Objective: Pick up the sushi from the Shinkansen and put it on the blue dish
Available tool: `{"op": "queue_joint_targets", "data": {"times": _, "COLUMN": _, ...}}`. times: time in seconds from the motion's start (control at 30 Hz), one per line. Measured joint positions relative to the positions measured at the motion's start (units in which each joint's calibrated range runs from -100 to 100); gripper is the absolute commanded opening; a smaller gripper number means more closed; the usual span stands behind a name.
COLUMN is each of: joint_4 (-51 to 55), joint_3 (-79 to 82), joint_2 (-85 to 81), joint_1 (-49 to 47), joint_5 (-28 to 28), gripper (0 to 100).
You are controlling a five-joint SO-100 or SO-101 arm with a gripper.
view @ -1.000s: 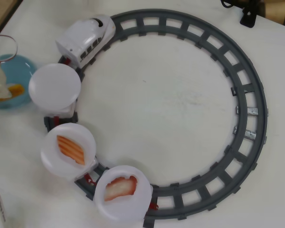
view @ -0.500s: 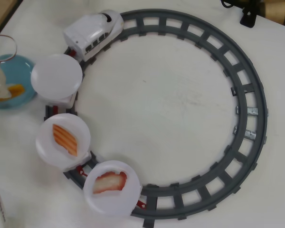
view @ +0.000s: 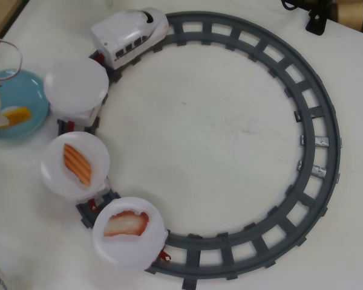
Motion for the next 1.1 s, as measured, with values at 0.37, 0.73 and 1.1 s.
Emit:
{"op": "queue_joint_targets", "data": {"times": 0.37, "joint_4": 0.0, "joint_3": 23.42, "joint_2": -20.67, "joint_1": 0.0, "joint_5": -2.43, "gripper": 3}}
{"op": "queue_joint_targets", "data": {"times": 0.73, "joint_4": -2.27, "joint_3": 44.01, "joint_2": -41.33, "joint_1": 0.49, "joint_5": -2.43, "gripper": 3}}
{"op": "queue_joint_targets", "data": {"times": 1.1, "joint_4": -16.64, "joint_3": 79.05, "joint_2": -68.07, "joint_1": 0.25, "joint_5": -2.43, "gripper": 3}}
